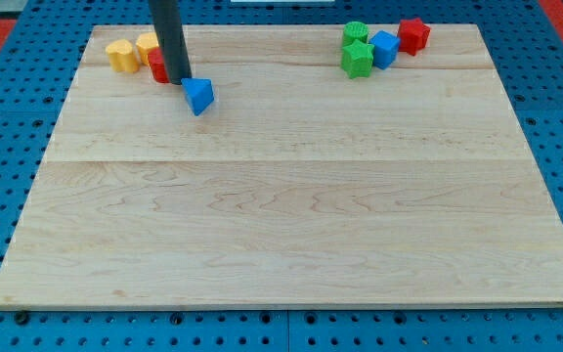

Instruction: Slide the blue triangle to the group of blocks

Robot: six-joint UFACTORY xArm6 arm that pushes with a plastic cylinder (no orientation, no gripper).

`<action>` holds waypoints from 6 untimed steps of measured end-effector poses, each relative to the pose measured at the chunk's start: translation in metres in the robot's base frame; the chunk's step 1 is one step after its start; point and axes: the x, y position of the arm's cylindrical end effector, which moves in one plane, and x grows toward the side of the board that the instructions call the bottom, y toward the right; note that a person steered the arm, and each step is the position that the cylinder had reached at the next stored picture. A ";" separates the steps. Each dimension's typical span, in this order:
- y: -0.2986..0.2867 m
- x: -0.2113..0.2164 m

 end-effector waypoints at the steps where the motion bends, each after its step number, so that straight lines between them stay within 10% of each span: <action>1: 0.026 0.009; 2: 0.097 0.003; 6: -0.001 0.018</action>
